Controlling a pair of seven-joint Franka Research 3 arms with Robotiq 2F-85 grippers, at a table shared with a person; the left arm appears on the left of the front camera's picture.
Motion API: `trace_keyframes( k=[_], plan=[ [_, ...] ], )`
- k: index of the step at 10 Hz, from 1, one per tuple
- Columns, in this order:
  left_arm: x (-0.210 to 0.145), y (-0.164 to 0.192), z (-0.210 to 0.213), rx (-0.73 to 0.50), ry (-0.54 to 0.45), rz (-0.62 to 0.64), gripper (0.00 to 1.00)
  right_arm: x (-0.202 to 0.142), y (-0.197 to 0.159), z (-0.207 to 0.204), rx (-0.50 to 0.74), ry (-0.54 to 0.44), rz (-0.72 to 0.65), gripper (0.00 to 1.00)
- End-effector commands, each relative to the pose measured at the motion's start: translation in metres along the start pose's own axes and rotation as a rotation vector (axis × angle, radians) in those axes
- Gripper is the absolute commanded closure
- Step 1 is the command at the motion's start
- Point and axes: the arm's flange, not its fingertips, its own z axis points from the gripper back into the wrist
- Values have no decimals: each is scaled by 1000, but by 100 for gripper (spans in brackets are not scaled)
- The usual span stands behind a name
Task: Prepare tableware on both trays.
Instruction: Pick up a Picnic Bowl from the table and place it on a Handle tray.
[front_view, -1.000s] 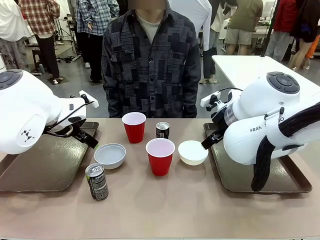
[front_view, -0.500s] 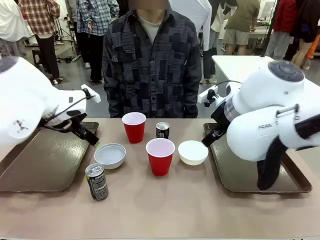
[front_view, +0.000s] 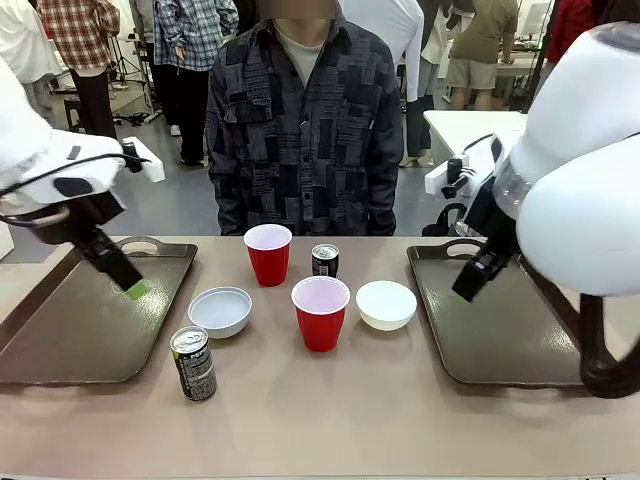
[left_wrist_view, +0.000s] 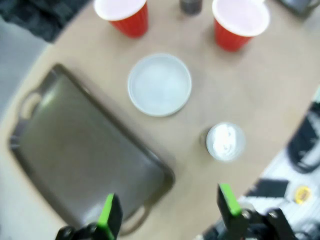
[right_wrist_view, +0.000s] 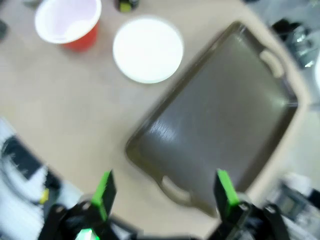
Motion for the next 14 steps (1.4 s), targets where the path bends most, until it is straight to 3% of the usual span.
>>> trace_keyframes(
  k=[1, 2, 4, 5, 7, 10, 14],
  plan=[
    [-75, -18, -21, 52, 26, 52, 0, -113, 45, -37, 17, -14, -39, 0],
    [0, 0, 0, 0, 0, 0, 0, 0, 0, 0, 0, 0, 0, 0],
    [0, 0, 0, 0, 0, 0, 0, 0, 0, 0, 0, 0, 0, 0],
    [-9, 1, 10, 8, 17, 15, 0, -10, 5, 15, 2, 12, -7, 0],
    [-33, 46, 7, -307, -55, 209, 0, -47, -44, 1, 333, -90, -219, 0],
    [-97, 132, -5, -542, -208, 557, 0, -132, -133, -32, 699, -282, -567, 0],
    [-150, 196, 1, -626, -295, 756, 0, -179, -177, -70, 898, -363, -712, 0]
  ],
)
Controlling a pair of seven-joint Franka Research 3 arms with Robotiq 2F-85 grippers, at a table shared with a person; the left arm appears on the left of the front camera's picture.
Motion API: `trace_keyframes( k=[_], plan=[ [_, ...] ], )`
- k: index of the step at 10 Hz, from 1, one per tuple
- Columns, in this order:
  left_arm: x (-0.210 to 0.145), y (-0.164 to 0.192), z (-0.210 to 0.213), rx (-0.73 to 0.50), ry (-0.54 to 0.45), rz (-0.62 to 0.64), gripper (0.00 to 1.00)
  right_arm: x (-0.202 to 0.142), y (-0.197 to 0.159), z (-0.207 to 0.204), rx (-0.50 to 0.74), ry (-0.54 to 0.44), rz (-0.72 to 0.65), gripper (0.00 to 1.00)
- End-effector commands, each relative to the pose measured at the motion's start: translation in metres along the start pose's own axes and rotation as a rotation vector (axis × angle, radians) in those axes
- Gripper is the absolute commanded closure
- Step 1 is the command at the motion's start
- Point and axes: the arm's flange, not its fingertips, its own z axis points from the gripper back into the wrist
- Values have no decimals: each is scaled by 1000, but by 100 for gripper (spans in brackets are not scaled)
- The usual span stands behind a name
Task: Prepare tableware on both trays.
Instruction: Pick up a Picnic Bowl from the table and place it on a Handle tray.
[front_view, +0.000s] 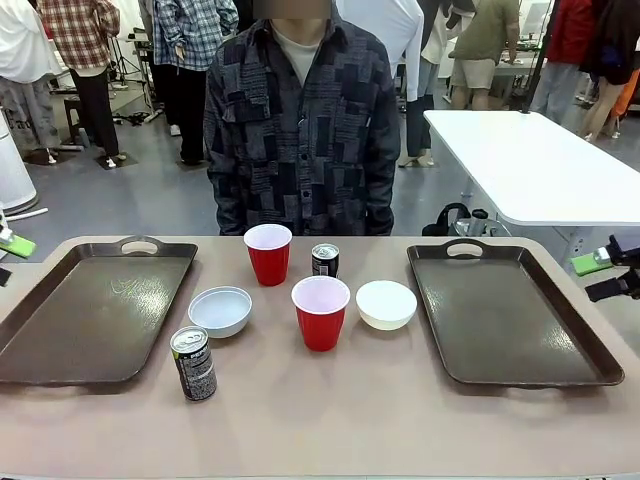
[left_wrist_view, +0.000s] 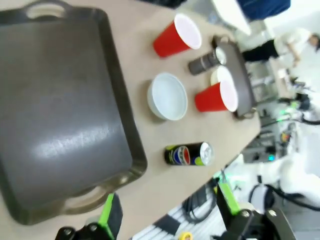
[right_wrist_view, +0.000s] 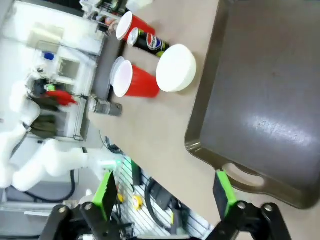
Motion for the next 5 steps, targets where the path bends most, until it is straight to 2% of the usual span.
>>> trace_keyframes(
  k=[1, 3, 5],
  plan=[
    [5, 16, 24, -74, -72, 22, 0, -14, -16, -4, 69, -46, -8, 0],
    [-3, 40, 48, -133, -134, 59, 0, -24, -33, 13, 106, -105, -39, 0],
    [-11, 53, 54, -150, -153, 95, 0, -32, -40, 29, 119, -153, -55, 0]
  ],
)
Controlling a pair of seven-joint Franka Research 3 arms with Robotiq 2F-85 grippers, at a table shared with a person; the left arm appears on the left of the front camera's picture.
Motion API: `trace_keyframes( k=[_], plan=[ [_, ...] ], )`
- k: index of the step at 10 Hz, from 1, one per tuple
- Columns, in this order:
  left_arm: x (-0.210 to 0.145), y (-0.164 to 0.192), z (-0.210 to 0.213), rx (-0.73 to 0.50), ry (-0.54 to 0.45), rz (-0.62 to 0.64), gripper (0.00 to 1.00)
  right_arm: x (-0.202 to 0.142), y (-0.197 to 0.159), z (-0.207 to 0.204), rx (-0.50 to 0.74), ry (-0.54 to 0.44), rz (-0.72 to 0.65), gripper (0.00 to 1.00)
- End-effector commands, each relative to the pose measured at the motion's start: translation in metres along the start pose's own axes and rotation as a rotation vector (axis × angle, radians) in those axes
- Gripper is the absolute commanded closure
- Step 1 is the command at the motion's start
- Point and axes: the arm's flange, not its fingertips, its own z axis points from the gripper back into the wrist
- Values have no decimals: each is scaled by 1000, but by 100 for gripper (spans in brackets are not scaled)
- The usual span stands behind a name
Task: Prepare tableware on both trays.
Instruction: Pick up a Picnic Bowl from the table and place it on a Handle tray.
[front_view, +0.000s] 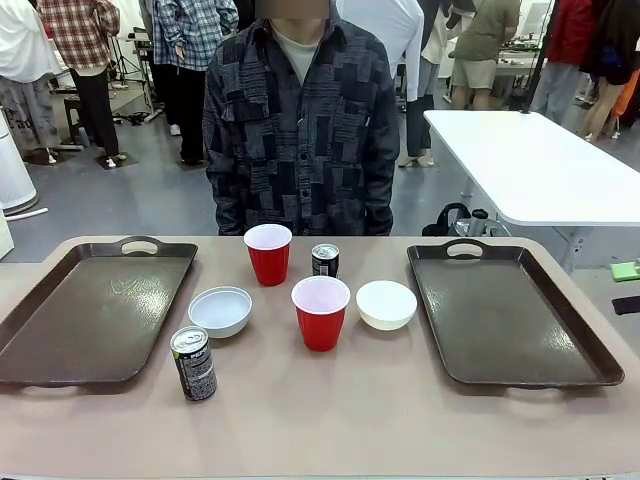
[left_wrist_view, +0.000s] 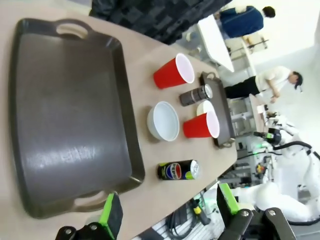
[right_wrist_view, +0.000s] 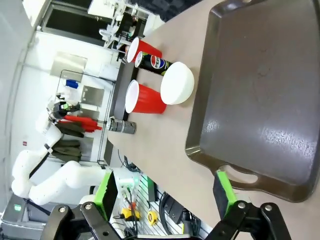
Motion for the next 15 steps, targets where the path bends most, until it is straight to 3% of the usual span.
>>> trace_keyframes(
  k=[1, 15],
  plan=[
    [0, 14, 3, -52, -12, 5, 0, -7, 1, 5, 15, -32, 12, 0],
    [-5, 7, -6, -70, 11, 40, 0, -4, 5, 7, -19, -8, -5, 0]
  ],
)
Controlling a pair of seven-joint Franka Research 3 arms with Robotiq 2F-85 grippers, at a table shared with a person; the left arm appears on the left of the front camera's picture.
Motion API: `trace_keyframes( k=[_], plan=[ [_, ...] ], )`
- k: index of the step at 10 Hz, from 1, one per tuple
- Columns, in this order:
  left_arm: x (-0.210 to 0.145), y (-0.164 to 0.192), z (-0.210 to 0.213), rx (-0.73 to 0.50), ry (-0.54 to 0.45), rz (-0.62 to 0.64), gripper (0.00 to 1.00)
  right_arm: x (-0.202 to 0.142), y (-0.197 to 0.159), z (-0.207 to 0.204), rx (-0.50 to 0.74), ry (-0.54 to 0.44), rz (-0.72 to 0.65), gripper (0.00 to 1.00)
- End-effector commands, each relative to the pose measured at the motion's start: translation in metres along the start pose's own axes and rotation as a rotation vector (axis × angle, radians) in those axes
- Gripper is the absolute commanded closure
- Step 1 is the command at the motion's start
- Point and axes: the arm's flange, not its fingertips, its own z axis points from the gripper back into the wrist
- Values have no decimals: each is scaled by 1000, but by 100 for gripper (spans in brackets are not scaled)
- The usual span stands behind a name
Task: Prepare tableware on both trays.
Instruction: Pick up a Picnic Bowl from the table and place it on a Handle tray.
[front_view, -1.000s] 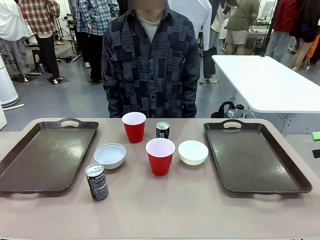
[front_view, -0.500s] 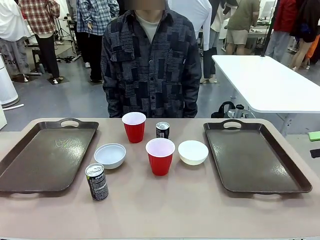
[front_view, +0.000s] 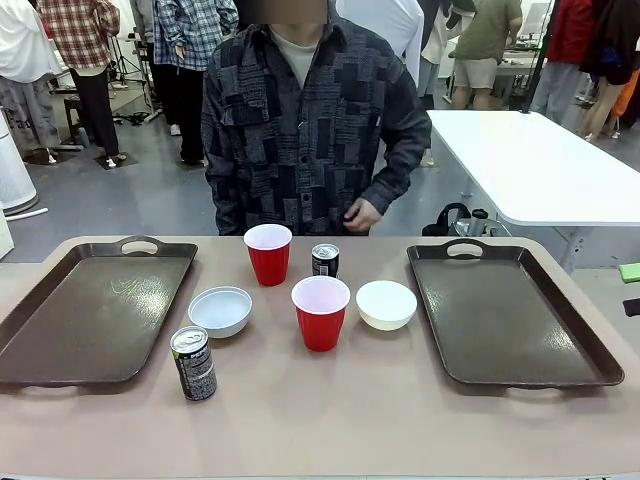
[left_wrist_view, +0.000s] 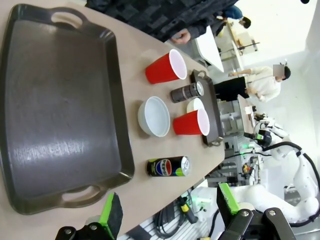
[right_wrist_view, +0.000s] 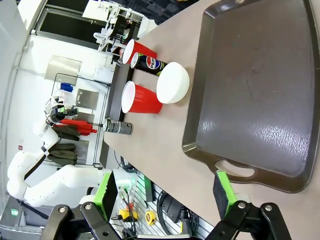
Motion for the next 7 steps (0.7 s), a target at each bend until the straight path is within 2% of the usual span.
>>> trace_keyframes(
  k=[1, 4, 5, 7],
  plan=[
    [1, 1, 1, -15, -10, -8, 0, 0, -1, -1, 16, -2, 3, 0],
    [0, 0, 0, 1, 0, 1, 0, 0, -1, -1, 16, -2, 3, 0],
    [3, -11, -7, 53, 12, -8, 0, 0, -1, -1, 16, -2, 3, 0],
    [-4, -50, -47, 249, 45, -134, 0, 0, -1, -1, 16, -2, 3, 0]
  ],
)
